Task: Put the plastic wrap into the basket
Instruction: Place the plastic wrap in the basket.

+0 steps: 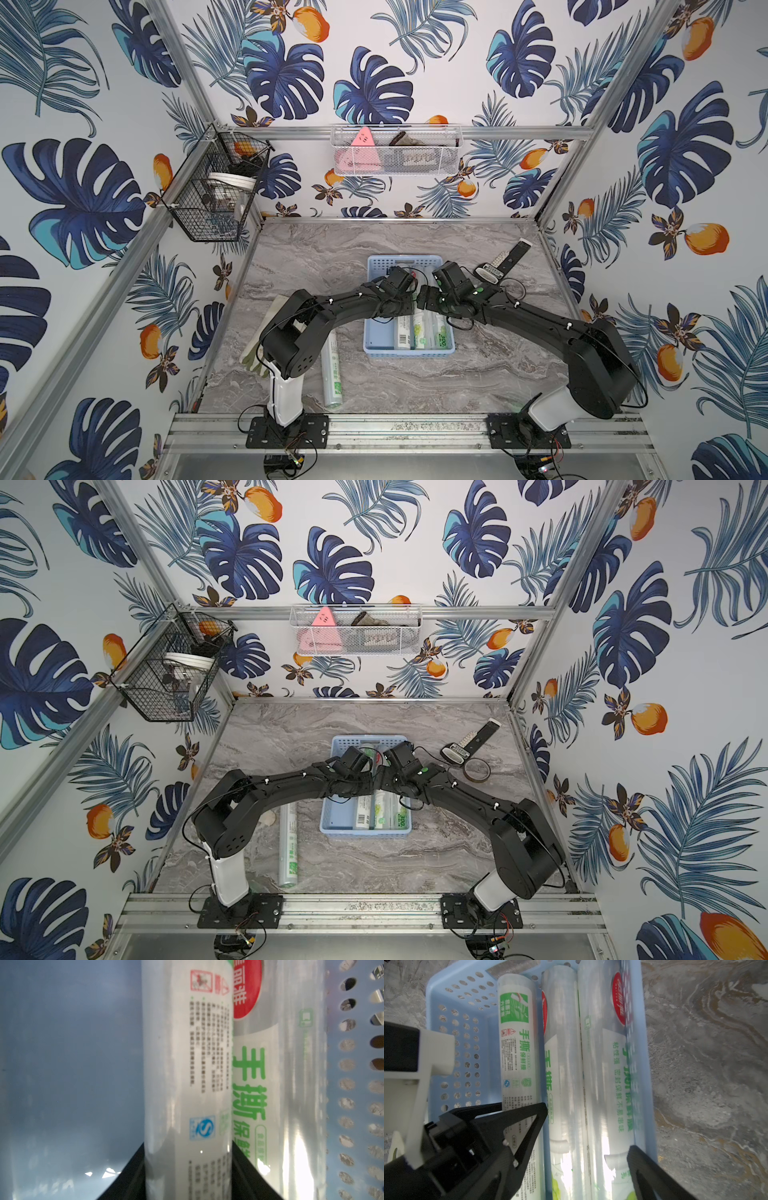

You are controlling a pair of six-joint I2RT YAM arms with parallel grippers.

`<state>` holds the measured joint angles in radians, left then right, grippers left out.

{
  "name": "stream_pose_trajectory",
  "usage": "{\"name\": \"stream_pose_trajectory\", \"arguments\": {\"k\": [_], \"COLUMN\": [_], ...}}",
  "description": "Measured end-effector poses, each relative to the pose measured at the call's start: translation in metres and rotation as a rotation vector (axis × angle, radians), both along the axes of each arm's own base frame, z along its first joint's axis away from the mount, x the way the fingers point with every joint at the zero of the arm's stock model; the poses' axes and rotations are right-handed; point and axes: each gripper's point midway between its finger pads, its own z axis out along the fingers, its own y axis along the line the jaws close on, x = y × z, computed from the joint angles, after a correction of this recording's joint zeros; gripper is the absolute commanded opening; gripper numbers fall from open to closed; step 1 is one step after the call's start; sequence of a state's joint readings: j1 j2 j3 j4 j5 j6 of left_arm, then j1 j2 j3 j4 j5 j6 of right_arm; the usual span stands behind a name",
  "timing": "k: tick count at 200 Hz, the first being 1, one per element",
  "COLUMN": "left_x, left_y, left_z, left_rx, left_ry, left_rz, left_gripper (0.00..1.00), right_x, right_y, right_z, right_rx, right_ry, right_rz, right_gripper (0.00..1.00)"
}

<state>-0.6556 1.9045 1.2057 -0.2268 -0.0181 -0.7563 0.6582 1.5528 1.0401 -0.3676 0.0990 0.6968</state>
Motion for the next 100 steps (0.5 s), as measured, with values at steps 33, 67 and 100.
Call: {"name": "stream_pose_trajectory", "arguments": {"k": [33, 67, 100], "left_x": [-0.0002, -0.0010, -0.0025], "left_y": [-0.0001, -0.0005, -0.0012], "left_z": [-0.0002, 0.0001, 0.0020], "left_rx": [0.000, -0.006, -0.013], "left_ry": [0.001, 0.006, 0.010], "left_rz": [0.000, 0.000, -0.005], "left_gripper": [0.49, 0.49, 0.51], "right_x": [0.0001, -0.0002, -0.0013], "right_y": [0.0001, -0.0003, -0.0012], "right_z": [0.0005, 0.0009, 0.0018], "right_rx": [-0.001, -0.007, -0.008], "right_ry": [-0.001, 0.000, 0.001], "right_rz": [0.002, 0.007, 0.007], "right_gripper": [0.92, 0.92, 0.92]}}
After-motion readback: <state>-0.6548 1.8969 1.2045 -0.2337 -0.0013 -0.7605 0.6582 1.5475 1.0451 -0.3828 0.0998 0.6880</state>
